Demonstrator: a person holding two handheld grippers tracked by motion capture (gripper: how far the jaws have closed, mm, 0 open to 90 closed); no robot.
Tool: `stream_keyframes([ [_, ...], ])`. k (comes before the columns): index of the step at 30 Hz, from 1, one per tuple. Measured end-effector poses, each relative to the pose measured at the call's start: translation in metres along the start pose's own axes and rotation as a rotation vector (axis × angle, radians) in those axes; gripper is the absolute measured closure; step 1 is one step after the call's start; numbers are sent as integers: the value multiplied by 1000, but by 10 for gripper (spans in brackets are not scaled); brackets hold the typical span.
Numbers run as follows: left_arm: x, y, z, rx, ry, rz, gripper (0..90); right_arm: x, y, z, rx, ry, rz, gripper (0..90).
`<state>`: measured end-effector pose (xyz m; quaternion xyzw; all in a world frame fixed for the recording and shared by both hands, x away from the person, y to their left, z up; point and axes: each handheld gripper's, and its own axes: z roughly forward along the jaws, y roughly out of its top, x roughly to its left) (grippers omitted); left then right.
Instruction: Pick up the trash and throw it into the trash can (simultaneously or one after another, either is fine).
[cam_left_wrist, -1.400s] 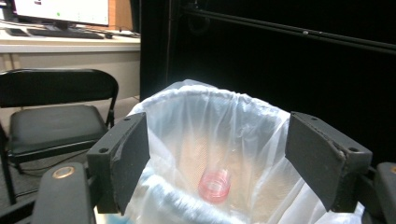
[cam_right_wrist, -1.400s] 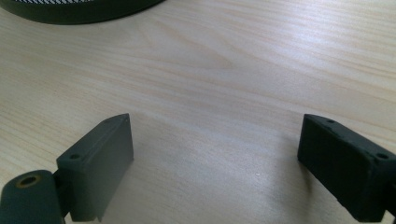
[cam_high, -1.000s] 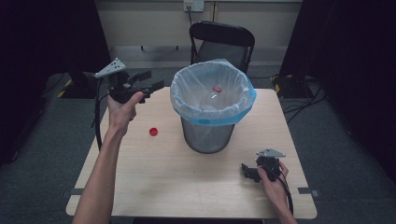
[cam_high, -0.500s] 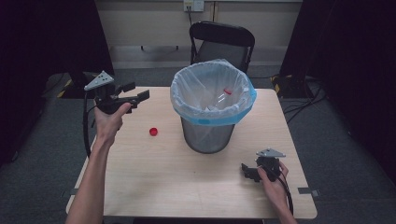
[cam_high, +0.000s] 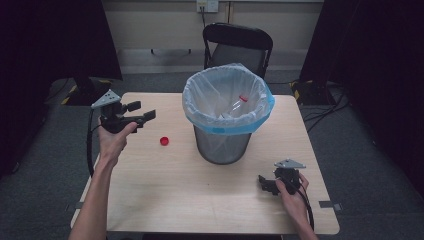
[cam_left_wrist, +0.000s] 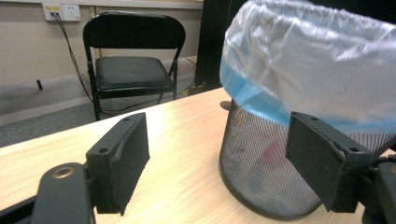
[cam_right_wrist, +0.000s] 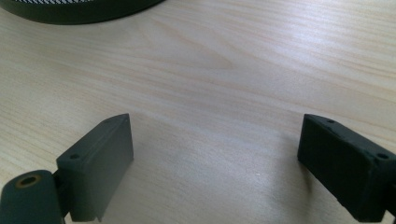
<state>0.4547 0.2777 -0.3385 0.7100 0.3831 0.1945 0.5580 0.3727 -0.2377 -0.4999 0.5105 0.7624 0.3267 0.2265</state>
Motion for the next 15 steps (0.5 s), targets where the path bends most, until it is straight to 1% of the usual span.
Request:
stream_keyframes([
  [1,0,-3,2,10,3,-2,200,0,0,0,0,-1,0,95],
  [3,1,-10,5,40,13,18,200,0,0,0,0,0,0,95],
  [4,1,-12,6,41,18,13,202,0,0,0,0,-1,1,95],
  [6,2,-18,9,62,2,6,203,0,0,0,0,-1,0,95],
  [8,3,-24,12,79,10,17,242,0,0,0,0,-1,0,95],
  [9,4,-28,14,95,13,16,239,0,0,0,0,-1,1,95],
  [10,5,-30,14,100,12,8,234,0,0,0,0,-1,1,95],
  [11,6,-34,16,127,10,14,231,0,0,0,0,-1,1,95],
  [13,6,-39,17,132,28,24,227,0,0,0,0,-1,1,95],
  [15,8,-46,21,151,28,12,227,0,0,0,0,0,0,95],
])
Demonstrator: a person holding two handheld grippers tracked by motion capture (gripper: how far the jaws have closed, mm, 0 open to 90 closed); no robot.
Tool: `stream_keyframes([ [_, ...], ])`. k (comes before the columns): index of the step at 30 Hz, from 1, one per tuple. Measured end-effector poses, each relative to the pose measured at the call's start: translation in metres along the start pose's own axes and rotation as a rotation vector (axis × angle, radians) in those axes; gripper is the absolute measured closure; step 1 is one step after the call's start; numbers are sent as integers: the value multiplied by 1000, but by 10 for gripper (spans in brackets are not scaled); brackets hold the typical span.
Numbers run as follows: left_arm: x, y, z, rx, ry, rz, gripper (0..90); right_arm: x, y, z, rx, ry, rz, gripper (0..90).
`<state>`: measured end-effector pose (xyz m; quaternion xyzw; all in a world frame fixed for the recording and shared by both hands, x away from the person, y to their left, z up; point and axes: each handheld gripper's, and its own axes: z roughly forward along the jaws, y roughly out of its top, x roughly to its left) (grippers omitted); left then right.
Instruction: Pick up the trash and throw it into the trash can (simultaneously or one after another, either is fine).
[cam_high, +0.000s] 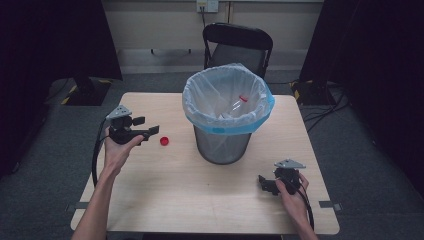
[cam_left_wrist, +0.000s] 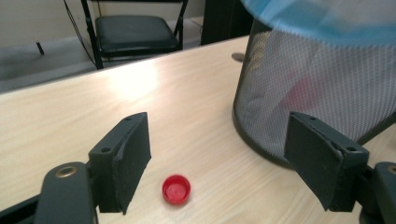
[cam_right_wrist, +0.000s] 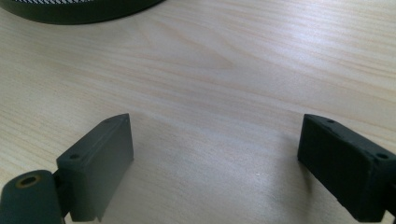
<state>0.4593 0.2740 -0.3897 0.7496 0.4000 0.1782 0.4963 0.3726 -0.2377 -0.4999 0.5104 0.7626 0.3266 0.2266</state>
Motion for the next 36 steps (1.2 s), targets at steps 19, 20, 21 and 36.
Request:
stream_keyframes([
  [19,9,-40,66,251,68,26,243,-1,0,0,-1,8,-12,96],
  [20,12,-43,69,269,94,49,249,-1,0,0,-1,8,-12,96],
  [21,13,-44,70,275,104,51,254,-1,0,0,-1,8,-12,96],
  [36,18,-59,95,350,151,105,334,-1,0,0,-2,7,-13,96],
])
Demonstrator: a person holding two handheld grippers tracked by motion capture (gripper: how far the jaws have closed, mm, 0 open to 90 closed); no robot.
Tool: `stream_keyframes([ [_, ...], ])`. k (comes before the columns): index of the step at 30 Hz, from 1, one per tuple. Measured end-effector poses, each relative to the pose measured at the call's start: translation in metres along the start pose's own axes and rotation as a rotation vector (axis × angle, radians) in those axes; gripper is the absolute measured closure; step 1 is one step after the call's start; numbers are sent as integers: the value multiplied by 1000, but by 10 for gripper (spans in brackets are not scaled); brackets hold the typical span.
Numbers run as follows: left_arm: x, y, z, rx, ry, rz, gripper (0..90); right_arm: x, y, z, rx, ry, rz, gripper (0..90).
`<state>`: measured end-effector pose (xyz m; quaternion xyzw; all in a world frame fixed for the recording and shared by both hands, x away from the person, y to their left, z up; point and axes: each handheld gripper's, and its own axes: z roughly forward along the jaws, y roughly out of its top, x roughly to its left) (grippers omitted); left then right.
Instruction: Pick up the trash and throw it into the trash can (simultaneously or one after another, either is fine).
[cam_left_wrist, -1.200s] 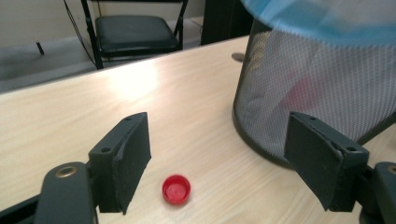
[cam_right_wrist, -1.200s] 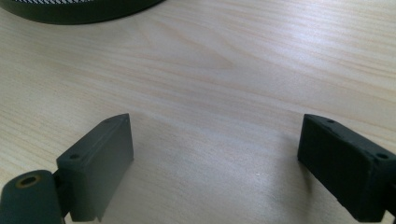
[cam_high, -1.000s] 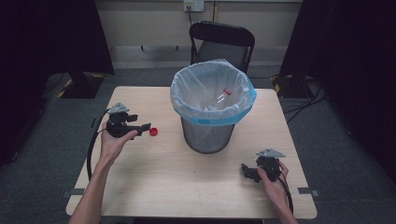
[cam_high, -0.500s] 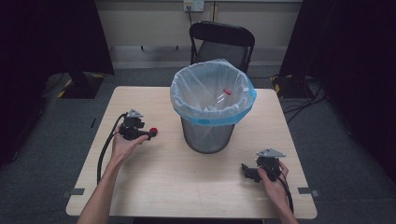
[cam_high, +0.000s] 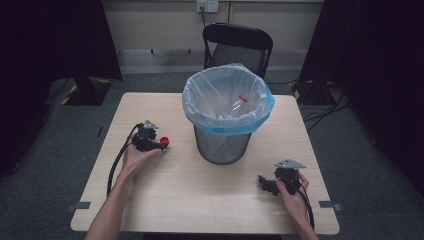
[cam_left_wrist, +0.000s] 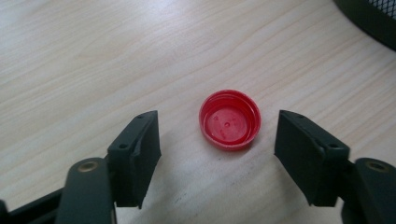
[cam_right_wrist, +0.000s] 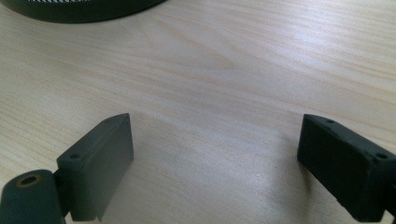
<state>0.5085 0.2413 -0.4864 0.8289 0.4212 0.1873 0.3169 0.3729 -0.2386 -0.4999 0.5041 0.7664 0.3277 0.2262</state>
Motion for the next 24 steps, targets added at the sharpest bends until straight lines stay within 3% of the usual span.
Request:
stream_keyframes([
  [2,-2,1,2,5,19,28,355,0,0,0,0,0,0,96],
  [5,-3,2,3,-13,8,28,419,0,0,0,0,0,1,96],
  [8,-1,1,6,-28,-40,-10,492,0,0,0,0,0,0,96],
  [11,-3,1,7,-42,-63,-5,583,0,0,0,0,1,1,96],
  [21,1,0,1,-4,-59,-6,595,0,0,0,0,1,1,97],
  [24,2,-2,-4,-12,-80,-32,595,0,0,0,0,0,0,96],
])
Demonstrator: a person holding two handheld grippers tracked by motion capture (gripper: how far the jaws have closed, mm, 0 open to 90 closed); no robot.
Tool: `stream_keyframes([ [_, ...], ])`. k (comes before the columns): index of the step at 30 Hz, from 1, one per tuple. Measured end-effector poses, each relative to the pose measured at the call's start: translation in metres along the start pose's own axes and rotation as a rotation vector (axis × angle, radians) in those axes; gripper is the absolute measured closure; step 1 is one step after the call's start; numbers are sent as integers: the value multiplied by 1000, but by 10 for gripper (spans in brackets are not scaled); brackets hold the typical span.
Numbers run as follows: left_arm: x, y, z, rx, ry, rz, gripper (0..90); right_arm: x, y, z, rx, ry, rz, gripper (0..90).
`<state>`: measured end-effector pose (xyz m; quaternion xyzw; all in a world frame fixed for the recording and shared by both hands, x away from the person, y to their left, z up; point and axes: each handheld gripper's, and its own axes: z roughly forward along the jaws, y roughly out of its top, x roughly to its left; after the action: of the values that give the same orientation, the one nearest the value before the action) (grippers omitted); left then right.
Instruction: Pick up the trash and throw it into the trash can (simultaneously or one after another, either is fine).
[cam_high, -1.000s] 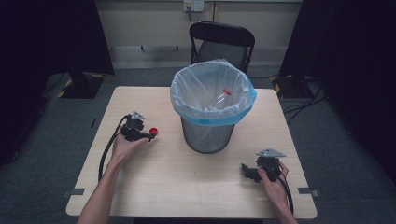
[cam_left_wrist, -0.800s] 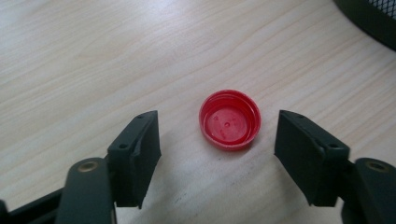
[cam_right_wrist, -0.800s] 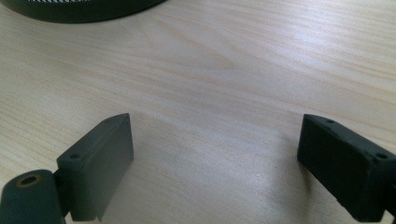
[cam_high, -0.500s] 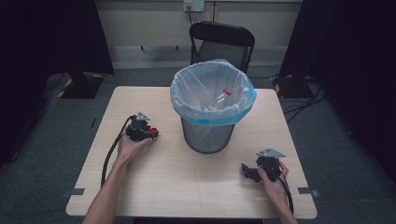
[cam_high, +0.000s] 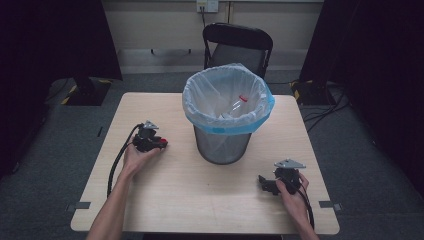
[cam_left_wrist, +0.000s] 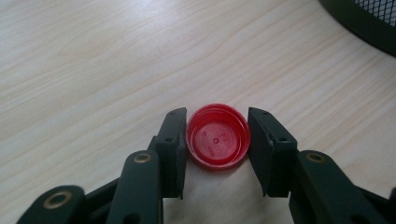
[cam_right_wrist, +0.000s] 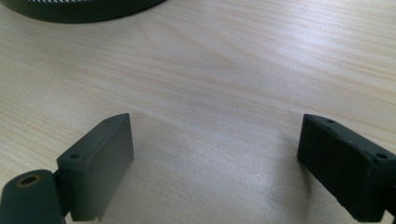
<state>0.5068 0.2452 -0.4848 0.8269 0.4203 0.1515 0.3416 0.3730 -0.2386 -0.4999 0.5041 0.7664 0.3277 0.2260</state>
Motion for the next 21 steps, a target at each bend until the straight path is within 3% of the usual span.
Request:
stream_keyframes([
  [3,1,2,-7,-27,-10,-6,595,0,0,0,0,0,1,96],
  [5,-1,4,-13,-33,2,18,594,0,0,0,0,0,0,96],
  [6,-3,4,-14,-49,-16,1,594,0,0,0,0,0,2,96],
  [9,-9,8,-18,-64,-20,30,594,0,0,0,0,0,1,96],
  [14,-16,13,-24,-125,-52,15,595,0,0,0,1,0,2,96],
  [21,-26,19,-32,-158,-72,34,594,0,0,0,0,0,1,96],
])
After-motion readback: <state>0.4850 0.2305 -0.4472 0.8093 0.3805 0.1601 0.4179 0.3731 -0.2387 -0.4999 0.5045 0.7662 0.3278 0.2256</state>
